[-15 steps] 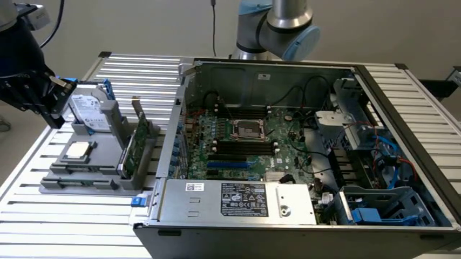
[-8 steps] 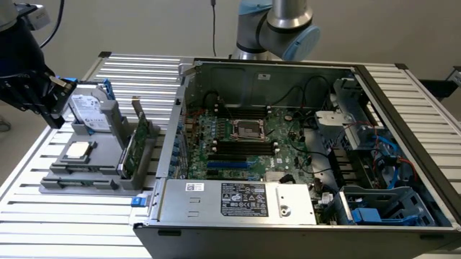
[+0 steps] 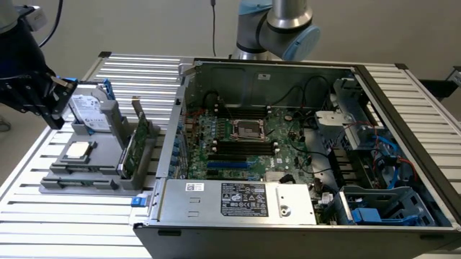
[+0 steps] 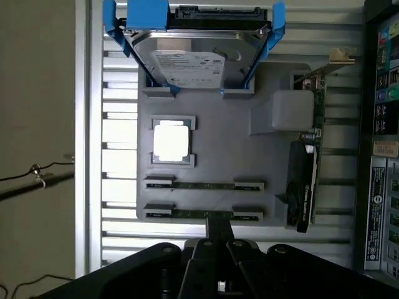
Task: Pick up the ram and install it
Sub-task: 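Pick up the ram and move it above insertion slot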
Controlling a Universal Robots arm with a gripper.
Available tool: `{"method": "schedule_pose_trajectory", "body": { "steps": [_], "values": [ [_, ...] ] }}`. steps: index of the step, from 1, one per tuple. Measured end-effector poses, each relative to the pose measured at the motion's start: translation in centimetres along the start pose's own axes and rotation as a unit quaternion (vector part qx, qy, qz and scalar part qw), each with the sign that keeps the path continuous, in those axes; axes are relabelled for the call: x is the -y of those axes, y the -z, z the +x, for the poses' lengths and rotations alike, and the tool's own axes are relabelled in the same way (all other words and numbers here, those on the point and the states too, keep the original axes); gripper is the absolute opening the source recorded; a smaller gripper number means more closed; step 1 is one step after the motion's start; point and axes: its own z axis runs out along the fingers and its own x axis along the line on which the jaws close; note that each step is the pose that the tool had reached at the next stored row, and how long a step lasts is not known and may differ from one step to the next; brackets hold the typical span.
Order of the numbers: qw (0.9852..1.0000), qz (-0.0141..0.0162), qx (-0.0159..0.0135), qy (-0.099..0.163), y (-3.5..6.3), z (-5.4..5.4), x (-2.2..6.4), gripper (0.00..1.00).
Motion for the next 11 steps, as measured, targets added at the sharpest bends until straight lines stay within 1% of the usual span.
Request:
{"method": "schedule_pose_trajectory", "body": {
  "steps": [3,6,8,11],
  "values": [
    [0.9996,0.0001,-0.0006,0.027,-0.16,0.0,0.0,0.11],
    [0.9985,0.0002,-0.0011,0.054,-0.34,0.0,0.01,0.11],
    [0.9974,0.0003,-0.0015,0.072,-0.44,-0.01,0.01,0.11],
    [0.995,0.0004,-0.002,0.1,-0.63,-0.01,0.01,0.11]
  ]
}}
